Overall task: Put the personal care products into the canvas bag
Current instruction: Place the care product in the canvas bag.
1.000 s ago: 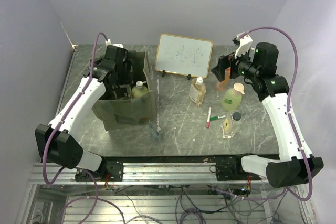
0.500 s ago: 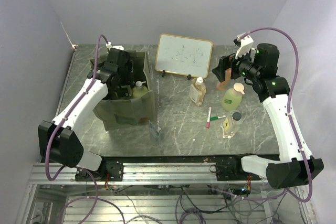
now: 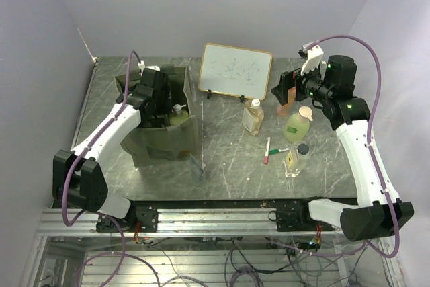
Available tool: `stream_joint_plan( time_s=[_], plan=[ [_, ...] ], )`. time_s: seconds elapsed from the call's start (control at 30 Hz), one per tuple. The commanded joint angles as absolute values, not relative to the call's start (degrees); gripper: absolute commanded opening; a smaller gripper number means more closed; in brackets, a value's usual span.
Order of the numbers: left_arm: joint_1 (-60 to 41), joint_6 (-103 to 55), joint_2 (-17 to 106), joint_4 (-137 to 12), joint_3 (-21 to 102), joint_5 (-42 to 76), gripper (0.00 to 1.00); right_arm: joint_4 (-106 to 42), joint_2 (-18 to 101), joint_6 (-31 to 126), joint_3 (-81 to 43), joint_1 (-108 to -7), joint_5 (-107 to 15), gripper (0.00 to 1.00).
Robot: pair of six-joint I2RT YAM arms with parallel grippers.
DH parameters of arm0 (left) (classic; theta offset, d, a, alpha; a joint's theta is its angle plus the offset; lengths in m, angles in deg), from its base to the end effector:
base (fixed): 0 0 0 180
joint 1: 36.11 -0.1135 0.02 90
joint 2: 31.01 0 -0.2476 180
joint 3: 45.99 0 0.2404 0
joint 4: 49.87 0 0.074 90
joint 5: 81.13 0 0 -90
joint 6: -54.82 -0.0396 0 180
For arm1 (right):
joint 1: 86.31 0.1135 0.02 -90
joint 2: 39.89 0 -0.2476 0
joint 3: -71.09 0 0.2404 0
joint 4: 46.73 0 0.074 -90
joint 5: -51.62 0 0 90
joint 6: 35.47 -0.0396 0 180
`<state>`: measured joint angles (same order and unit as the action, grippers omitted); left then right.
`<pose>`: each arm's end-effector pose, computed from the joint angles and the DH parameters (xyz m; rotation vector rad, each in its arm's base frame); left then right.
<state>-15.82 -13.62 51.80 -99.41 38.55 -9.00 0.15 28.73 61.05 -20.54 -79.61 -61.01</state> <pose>0.2896 -0.0941 0.2837 -0.1685 2.3475 0.0213 0.2486 0.0445 0.3933 -0.4787 1.9154 0.3937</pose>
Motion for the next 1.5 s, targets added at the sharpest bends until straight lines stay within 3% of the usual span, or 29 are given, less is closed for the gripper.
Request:
stream_joint_plan(
  time_s=[0.0,0.4,1.47],
  plan=[
    [-16.0,-11.8,50.1,-92.6,36.9,-6.9,0.13,-0.8,28.0,61.6,-20.3,-80.0,-60.5,1.0],
    [-17.8,-13.3,51.6,-89.1,34.1,-5.6,0.19,-0.6,27.2,61.9,-19.6,-80.2,-60.4,1.0],
    [-19.0,-16.1,48.6,-86.9,32.6,-2.7,0.69,-0.6,27.3,61.3,-18.9,-80.5,-61.4,1.0]
  ],
)
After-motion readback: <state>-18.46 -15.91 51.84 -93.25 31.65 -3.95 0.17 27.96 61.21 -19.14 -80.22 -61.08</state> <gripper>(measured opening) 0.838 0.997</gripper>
